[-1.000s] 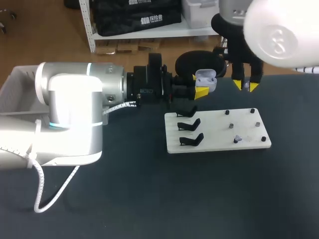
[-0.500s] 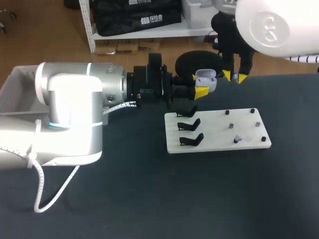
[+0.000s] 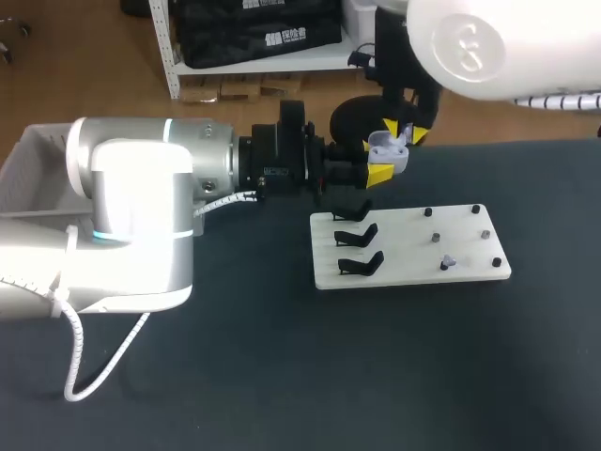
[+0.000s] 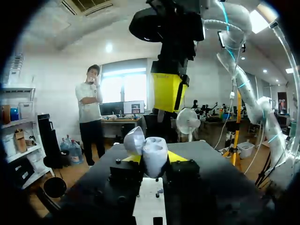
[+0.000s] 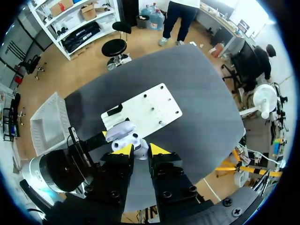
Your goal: Pick up each earbud case from the left stands, insert the matching earbuds, close the lid, and place the case in the box.
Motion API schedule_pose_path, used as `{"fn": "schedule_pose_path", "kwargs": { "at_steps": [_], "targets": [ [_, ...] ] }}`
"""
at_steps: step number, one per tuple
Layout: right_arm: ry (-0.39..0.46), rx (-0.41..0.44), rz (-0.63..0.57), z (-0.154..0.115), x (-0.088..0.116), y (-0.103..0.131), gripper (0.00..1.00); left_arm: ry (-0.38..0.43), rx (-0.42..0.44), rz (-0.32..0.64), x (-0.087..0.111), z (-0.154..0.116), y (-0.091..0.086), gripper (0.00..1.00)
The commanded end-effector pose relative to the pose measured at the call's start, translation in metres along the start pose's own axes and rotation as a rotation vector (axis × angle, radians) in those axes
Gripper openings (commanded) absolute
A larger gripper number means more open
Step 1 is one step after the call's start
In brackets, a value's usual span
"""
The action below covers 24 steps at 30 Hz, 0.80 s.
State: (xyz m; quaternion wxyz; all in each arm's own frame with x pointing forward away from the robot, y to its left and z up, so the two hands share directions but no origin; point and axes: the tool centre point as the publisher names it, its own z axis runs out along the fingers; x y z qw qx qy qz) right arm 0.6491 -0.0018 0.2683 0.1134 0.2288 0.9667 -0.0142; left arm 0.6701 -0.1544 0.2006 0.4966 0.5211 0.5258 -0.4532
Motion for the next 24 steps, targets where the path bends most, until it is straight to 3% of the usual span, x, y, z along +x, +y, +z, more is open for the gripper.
{"fn": "schedule_pose_path", "kwargs": {
  "at_steps": [1, 24],
  "targets": [
    [0.005, 0.000, 0.000, 0.002, -0.001, 0.005, 0.00, -0.007, -0.004, 0.004, 0.001, 0.000, -0.001, 0.00],
    [0.027, -0.011, -0.025, 0.013, 0.003, 0.013, 0.00, -0.007, -0.004, 0.004, 0.001, 0.000, -0.001, 0.00]
  ]
}}
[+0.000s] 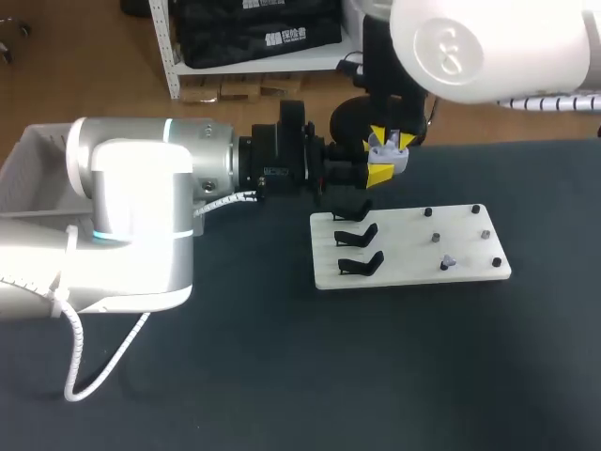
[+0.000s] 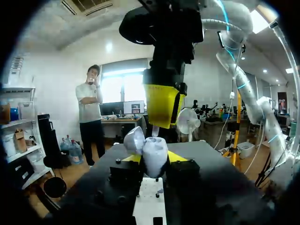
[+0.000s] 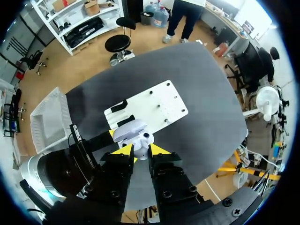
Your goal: Pick up each earbud case from the left stands, insert the matching earbuds, close the lid, and place the case in the box.
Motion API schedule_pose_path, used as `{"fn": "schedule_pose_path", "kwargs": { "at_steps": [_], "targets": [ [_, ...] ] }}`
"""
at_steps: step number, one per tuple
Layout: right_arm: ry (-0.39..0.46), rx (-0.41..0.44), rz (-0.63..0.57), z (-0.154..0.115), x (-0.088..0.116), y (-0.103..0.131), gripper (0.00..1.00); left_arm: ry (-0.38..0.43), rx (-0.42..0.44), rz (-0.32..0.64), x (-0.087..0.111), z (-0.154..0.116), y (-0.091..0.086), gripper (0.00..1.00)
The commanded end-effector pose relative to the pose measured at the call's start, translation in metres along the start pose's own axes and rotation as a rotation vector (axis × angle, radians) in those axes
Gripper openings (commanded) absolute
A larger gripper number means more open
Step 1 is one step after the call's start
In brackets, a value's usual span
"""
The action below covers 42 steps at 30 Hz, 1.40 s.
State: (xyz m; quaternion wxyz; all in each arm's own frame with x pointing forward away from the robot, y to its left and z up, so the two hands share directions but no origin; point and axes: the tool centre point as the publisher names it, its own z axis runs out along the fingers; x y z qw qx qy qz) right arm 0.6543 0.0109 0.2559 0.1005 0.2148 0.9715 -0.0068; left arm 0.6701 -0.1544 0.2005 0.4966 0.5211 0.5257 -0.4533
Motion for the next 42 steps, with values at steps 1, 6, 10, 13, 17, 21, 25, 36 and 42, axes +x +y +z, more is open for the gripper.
{"fn": "schedule_pose_path", "kwargs": {
  "at_steps": [1, 6, 10, 13, 17, 21, 25, 36, 42],
  "targets": [
    [-0.002, 0.001, 0.004, 0.0007, -0.0008, -0.0003, 0.00, -0.007, -0.004, 0.004, 0.0015, -0.0001, -0.0006, 0.00],
    [-0.003, 0.007, 0.010, 0.0032, -0.0019, -0.0014, 0.00, -0.007, -0.004, 0.004, 0.0015, -0.0001, -0.0006, 0.00],
    [-0.002, 0.011, 0.011, 0.0047, -0.0024, -0.0014, 0.00, -0.007, -0.004, 0.004, 0.0015, -0.0001, -0.0006, 0.00],
    [0.000, 0.015, 0.009, 0.0053, -0.0021, -0.0009, 0.00, -0.007, -0.004, 0.004, 0.0015, -0.0001, -0.0006, 0.00],
    [0.000, 0.016, 0.006, 0.0056, -0.0009, 0.0000, 0.00, -0.007, -0.004, 0.004, 0.0015, -0.0001, -0.0006, 0.00],
    [0.002, 0.016, 0.003, 0.0055, 0.0020, 0.0009, 0.00, -0.007, -0.004, 0.004, 0.0015, -0.0001, -0.0006, 0.00],
    [0.002, 0.018, 0.003, 0.0064, 0.0023, 0.0007, 0.00, -0.007, -0.004, 0.004, 0.0015, -0.0001, -0.0006, 0.00],
    [0.006, 0.027, 0.008, 0.0085, 0.0051, -0.0033, 0.00, -0.007, -0.004, 0.004, 0.0015, -0.0001, -0.0006, 0.00],
    [0.005, 0.029, 0.010, 0.0076, 0.0059, -0.0044, 0.00, -0.007, -0.004, 0.004, 0.0015, -0.0001, -0.0006, 0.00]
  ]
}}
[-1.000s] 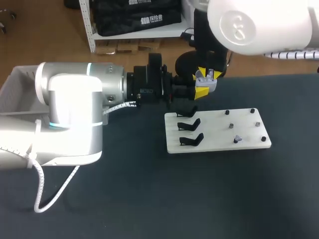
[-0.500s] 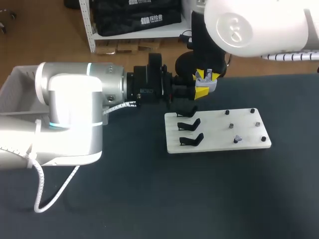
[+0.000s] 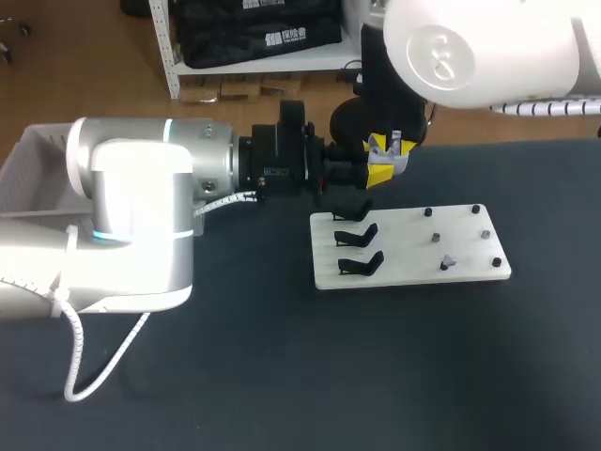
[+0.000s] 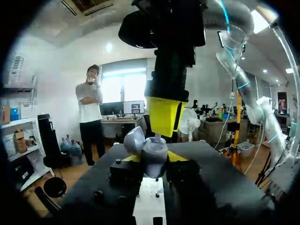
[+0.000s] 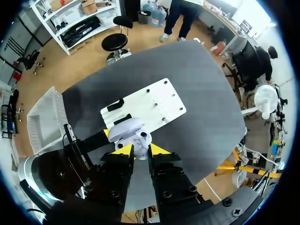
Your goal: Pick up each earbud case from the left stands, insert the matching earbuds, close the lid, and place the case in the box.
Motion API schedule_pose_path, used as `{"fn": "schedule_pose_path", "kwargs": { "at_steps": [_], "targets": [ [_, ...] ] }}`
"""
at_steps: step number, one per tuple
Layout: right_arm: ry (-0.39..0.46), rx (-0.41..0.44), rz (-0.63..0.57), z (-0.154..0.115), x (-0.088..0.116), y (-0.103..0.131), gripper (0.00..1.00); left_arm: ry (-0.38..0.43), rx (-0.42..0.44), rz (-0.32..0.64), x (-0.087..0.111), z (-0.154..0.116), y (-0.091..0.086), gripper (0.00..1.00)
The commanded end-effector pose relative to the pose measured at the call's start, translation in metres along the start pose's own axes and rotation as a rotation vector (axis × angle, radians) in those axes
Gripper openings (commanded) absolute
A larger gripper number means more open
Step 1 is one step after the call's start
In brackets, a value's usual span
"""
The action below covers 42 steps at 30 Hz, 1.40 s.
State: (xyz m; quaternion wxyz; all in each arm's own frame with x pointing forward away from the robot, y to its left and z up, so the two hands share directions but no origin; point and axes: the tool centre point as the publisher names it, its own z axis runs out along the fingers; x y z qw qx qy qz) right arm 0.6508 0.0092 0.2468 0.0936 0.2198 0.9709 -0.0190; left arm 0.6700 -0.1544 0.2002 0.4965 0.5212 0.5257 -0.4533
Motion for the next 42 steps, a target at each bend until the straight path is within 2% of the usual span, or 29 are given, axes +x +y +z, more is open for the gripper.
{"fn": "schedule_pose_path", "kwargs": {
  "at_steps": [1, 27, 42],
  "targets": [
    [-0.005, 0.002, 0.003, -0.0016, 0.0018, -0.0016, 0.00, -0.007, -0.005, 0.004, 0.0012, -0.0002, -0.0005, 0.00],
    [-0.019, 0.004, 0.037, -0.0003, -0.0064, -0.0095, 0.00, -0.007, -0.005, 0.004, 0.0012, -0.0002, -0.0005, 0.00],
    [-0.019, -0.008, 0.025, -0.0017, -0.0038, -0.0043, 0.00, -0.007, -0.005, 0.004, 0.0012, -0.0002, -0.0005, 0.00]
  ]
}}
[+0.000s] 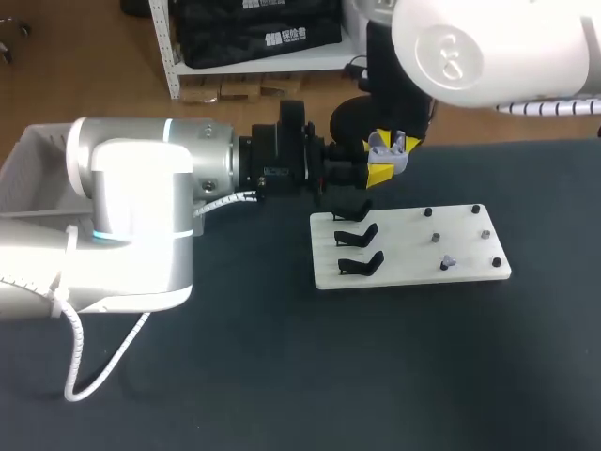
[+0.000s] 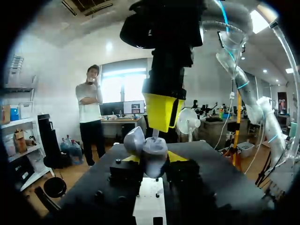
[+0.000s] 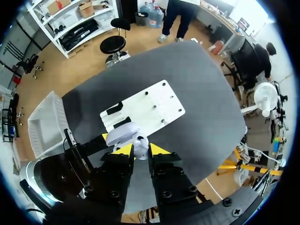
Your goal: Pick up each earbud case from the left stands, insert the matching earbuds, close the lid, and place the case in the box.
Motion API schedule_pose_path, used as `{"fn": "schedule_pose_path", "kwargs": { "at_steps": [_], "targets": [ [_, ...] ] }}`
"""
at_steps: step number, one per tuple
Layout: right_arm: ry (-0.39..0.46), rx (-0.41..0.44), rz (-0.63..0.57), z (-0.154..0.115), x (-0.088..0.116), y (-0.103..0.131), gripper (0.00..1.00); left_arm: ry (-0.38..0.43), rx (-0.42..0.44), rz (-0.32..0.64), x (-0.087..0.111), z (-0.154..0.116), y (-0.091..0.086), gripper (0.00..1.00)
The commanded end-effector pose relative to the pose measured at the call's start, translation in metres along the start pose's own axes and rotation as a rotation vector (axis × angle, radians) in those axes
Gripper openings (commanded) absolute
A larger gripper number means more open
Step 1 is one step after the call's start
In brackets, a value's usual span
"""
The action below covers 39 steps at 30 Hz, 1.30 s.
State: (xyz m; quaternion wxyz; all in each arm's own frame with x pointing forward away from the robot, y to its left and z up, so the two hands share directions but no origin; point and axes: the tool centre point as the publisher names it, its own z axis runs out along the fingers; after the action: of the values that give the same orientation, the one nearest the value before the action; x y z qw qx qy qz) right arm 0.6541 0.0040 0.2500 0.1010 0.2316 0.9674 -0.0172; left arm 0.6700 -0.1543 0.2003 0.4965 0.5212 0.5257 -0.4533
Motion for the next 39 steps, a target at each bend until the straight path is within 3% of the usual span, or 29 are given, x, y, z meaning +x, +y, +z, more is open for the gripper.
{"fn": "schedule_pose_path", "kwargs": {
  "at_steps": [1, 39],
  "targets": [
    [-0.004, -0.004, 0.000, 0.001, 0.002, -0.001, 0.00, -0.007, -0.005, 0.004, 0.001, 0.000, -0.001, 0.00],
    [0.021, 0.012, 0.009, 0.015, -0.003, 0.002, 0.00, -0.007, -0.005, 0.004, 0.001, 0.000, -0.001, 0.00]
  ]
}}
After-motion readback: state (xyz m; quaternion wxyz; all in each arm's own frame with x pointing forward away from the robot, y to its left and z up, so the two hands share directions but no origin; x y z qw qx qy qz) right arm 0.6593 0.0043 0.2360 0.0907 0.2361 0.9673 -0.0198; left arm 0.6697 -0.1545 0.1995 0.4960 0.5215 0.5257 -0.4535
